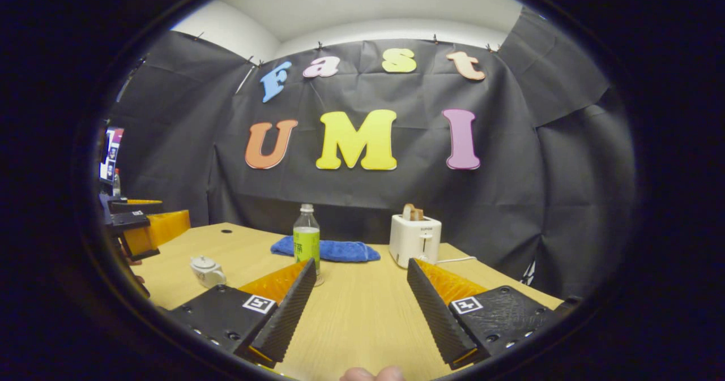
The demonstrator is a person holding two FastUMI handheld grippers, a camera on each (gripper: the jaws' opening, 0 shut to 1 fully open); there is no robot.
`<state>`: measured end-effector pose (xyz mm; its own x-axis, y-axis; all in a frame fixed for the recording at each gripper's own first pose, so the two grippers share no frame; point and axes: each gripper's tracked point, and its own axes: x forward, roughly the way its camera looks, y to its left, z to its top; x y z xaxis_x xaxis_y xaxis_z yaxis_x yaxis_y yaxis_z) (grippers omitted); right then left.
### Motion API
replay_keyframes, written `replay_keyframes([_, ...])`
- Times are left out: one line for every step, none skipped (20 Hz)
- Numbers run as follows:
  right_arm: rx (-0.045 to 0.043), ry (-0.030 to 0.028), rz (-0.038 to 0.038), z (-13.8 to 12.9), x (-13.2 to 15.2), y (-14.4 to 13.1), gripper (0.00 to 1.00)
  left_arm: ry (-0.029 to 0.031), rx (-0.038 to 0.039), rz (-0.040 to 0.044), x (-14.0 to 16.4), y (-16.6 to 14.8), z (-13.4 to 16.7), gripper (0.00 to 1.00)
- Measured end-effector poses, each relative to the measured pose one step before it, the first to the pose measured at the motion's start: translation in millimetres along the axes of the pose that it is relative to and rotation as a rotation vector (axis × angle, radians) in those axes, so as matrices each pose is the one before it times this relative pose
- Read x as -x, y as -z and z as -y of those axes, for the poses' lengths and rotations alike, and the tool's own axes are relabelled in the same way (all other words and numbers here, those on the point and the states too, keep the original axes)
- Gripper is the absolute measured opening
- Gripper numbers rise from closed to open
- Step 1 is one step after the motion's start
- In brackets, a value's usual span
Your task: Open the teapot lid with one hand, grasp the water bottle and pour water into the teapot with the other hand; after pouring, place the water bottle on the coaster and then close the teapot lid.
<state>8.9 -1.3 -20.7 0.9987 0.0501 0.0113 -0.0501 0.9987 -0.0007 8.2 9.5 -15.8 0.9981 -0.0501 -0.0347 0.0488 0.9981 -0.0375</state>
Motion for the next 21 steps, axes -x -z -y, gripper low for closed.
replay_keyframes([-0.00500, 0.00546, 0.00758, 0.47, 2.74, -3.81, 0.96, -0.00440, 0.00427, 0.00527, 2.17, -2.73, -1.52, 0.98])
replay_keyframes([-0.00490, 0.00208, 0.00606, -0.51, 2.17, -1.90, 0.96, 0.00382, 0.00656, -0.00037, 1.01, -2.35, 0.46, 0.98])
replay_keyframes([-0.00443, 0.00127, -0.00022, -1.25, 0.72, -1.55, 0.96, 0.00818, 0.00310, -0.00433, 0.82, 0.01, 2.70, 0.98])
replay_keyframes([0.00035, -0.00281, -0.00183, -3.07, 0.13, 1.37, 0.96, 0.00305, 0.00083, 0.00387, 0.14, -0.54, 0.71, 0.98])
replay_keyframes([0.00250, -0.00019, -0.00491, -1.99, 0.06, -0.02, 0.96, 0.00533, -0.00488, -0.00258, 0.52, 0.24, 1.54, 0.98])
replay_keyframes([0.00247, -0.00205, -0.00371, -1.36, -0.41, 0.82, 0.96, 0.00245, -0.00840, 0.00274, 1.21, 0.29, 1.85, 0.98])
replay_keyframes([-0.00051, -0.00204, -0.00304, -2.29, -0.26, -0.16, 0.96, 0.00000, -0.00758, 0.00615, 0.61, -2.13, 0.64, 0.99])
replay_keyframes([-0.00058, -0.00003, -0.00132, -0.63, 0.18, -0.13, 0.96, 0.00311, -0.00668, -0.00025, -0.38, 0.27, 1.99, 0.98])
replay_keyframes([0.00058, -0.00077, 0.00093, -1.88, 0.44, -1.08, 0.96, -0.00112, -0.00437, -0.00031, 0.39, 0.26, -0.15, 0.98])
replay_keyframes([-0.00005, 0.00095, 0.00043, -0.51, -0.42, 0.38, 0.96, -0.00285, -0.00309, 0.00031, 0.16, 0.19, -1.19, 0.98])
replay_keyframes([0.00094, -0.00002, -0.00005, -0.63, -1.17, -0.61, 0.96, -0.00239, -0.00216, -0.00120, -0.36, 0.22, -1.23, 0.98])
replay_keyframes([-0.00161, 0.00062, -0.00067, -0.54, -1.00, -0.06, 0.96, -0.00314, -0.00014, -0.00204, 0.02, 0.21, -1.34, 0.98])
replay_keyframes([-0.00157, -0.00017, -0.00074, -0.59, -0.39, 0.05, 0.96, -0.00243, 0.00212, -0.00152, -0.78, 0.52, -1.61, 0.98])
replay_keyframes([-0.00182, 0.00167, -0.00162, 0.22, -0.41, 1.23, 0.96, -0.00433, 0.00353, -0.00072, -0.96, 0.42, -2.14, 0.98])
replay_keyframes([-0.00002, 0.00142, -0.00218, 0.32, -0.79, -0.01, 0.96, -0.00380, 0.00346, -0.00168, -0.07, 0.33, -1.79, 0.98])
replay_keyframes([-0.00098, 0.00225, -0.00276, 1.02, -1.27, 1.09, 0.96, -0.00520, 0.00320, -0.00218, 0.81, 1.43, -2.80, 0.98])
replay_keyframes([-0.00277, 0.00039, -0.00318, 0.38, -1.19, 0.54, 0.96, -0.00215, 0.00203, -0.00296, -0.43, 0.29, -1.31, 0.98])
replay_keyframes([-0.00284, 0.00039, -0.00266, -0.52, -0.11, 0.86, 0.96, -0.00021, -0.00031, -0.00189, -1.25, 1.27, 0.34, 0.98])
replay_keyframes([-0.00117, 0.00089, -0.00287, 0.19, -0.21, 0.11, 0.96, -0.00340, -0.00219, -0.00170, -0.48, 0.39, -0.79, 0.98])
replay_keyframes([-0.00024, 0.00117, 0.00051, 0.30, 0.00, 0.37, 0.96, -0.00097, -0.00141, -0.00088, 0.47, -0.09, -0.52, 0.98])
replay_keyframes([0.00126, 0.00057, -0.00144, -0.71, -0.59, -0.19, 0.96, 0.00002, -0.00076, -0.00037, -0.03, 0.30, 0.22, 0.98])
